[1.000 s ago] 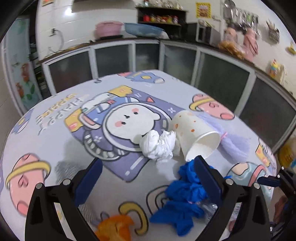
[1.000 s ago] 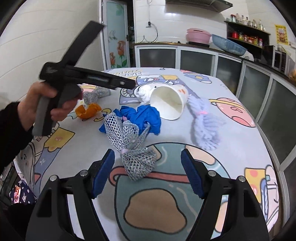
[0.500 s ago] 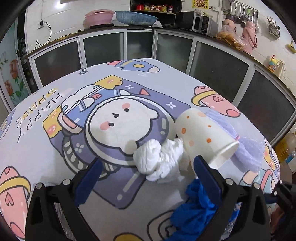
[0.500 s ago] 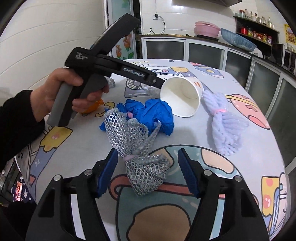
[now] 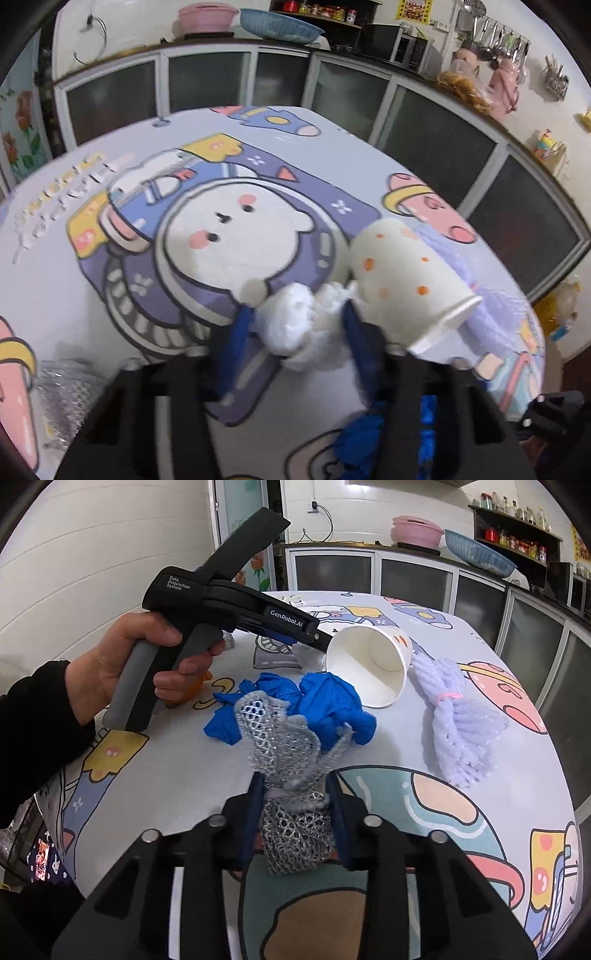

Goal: Collect trash
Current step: 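Grasp the white tissue with the left tool while the right tool grasps the silver mesh scrubber, then carry the tissue and mesh scrubber over the bin and open both tools, then move both open tools back over the table toward the remaining items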

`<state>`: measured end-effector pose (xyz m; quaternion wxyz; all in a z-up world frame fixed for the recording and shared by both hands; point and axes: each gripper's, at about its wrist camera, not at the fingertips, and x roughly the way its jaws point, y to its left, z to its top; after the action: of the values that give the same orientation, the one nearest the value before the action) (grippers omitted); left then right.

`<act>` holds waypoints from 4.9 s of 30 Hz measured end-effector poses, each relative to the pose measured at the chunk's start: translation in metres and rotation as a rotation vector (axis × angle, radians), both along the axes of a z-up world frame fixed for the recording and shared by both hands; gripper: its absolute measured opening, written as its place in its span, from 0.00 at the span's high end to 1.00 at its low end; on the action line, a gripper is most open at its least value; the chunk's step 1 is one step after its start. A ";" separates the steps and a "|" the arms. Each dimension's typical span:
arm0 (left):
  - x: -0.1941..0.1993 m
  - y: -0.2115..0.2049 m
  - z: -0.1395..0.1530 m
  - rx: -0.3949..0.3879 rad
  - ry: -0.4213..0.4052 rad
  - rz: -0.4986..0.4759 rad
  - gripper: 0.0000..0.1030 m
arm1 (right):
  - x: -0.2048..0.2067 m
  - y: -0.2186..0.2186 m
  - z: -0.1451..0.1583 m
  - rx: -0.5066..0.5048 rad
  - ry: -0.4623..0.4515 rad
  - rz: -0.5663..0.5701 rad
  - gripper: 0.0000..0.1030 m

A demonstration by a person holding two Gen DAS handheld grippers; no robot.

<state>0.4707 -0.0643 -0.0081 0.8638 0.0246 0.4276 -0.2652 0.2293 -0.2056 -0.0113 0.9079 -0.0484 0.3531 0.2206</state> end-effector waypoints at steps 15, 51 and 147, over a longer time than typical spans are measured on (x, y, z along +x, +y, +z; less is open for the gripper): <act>-0.024 0.027 0.026 -0.071 -0.057 0.025 0.73 | -0.017 -0.006 0.023 0.056 -0.034 -0.018 0.75; -0.263 -0.097 0.037 -0.231 -0.046 -0.346 0.72 | -0.191 -0.191 0.021 0.046 0.000 -0.544 0.75; -0.194 0.130 0.032 0.031 -0.218 0.378 0.08 | -0.082 -0.094 0.035 0.011 -0.131 -0.355 0.27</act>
<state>0.2768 0.0662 0.0235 0.9389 -0.0141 0.3327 -0.0876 0.1470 -0.2993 0.0240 0.9538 0.0052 0.2951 0.0554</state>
